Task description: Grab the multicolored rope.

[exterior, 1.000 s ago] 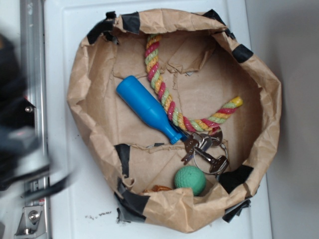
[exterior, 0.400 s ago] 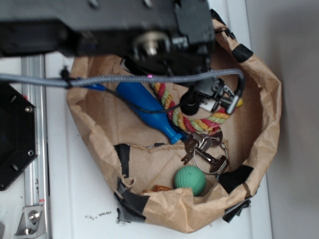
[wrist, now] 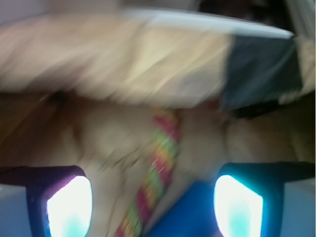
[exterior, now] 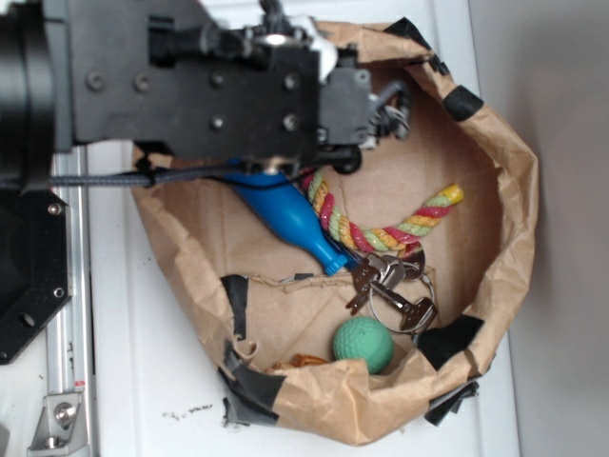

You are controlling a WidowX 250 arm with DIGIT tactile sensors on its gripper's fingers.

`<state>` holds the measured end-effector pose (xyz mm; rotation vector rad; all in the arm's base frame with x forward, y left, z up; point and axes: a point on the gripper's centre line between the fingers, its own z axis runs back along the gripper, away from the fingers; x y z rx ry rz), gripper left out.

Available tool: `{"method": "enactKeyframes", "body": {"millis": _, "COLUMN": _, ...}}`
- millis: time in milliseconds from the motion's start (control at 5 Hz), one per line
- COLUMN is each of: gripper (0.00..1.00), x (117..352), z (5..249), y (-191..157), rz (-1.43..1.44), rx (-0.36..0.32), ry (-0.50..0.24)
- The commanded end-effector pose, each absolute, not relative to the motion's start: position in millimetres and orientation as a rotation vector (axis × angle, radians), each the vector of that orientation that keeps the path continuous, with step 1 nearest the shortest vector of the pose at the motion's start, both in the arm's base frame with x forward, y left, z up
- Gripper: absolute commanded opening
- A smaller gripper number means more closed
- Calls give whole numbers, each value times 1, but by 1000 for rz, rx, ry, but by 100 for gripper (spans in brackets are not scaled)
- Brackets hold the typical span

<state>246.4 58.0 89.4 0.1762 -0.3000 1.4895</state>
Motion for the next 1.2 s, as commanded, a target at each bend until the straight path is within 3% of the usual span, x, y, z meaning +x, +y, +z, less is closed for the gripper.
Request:
{"method": "enactKeyframes", "body": {"millis": 0, "gripper": 100, "x": 234, "z": 69, "y": 105, "rz": 1853, "rx": 224, "ry": -207}}
{"method": "enactKeyframes", "body": {"millis": 200, "gripper": 100, "x": 243, "z": 50, "y": 114, "rz": 1851, "rx": 198, "ry": -94}}
{"method": "enactKeyframes", "body": {"millis": 600, "gripper": 100, "x": 250, "z": 40, "y": 106, "rz": 1784, "rx": 213, "ry": -68}}
{"method": "enactKeyframes", "body": {"millis": 800, "gripper": 100, "x": 255, "z": 37, "y": 99, "rz": 1714, "rx": 181, "ry": -50}}
{"method": "enactKeyframes", "body": {"millis": 1000, "gripper": 17, "x": 260, "z": 33, "y": 91, "rz": 1610, "rx": 117, "ry": -26}}
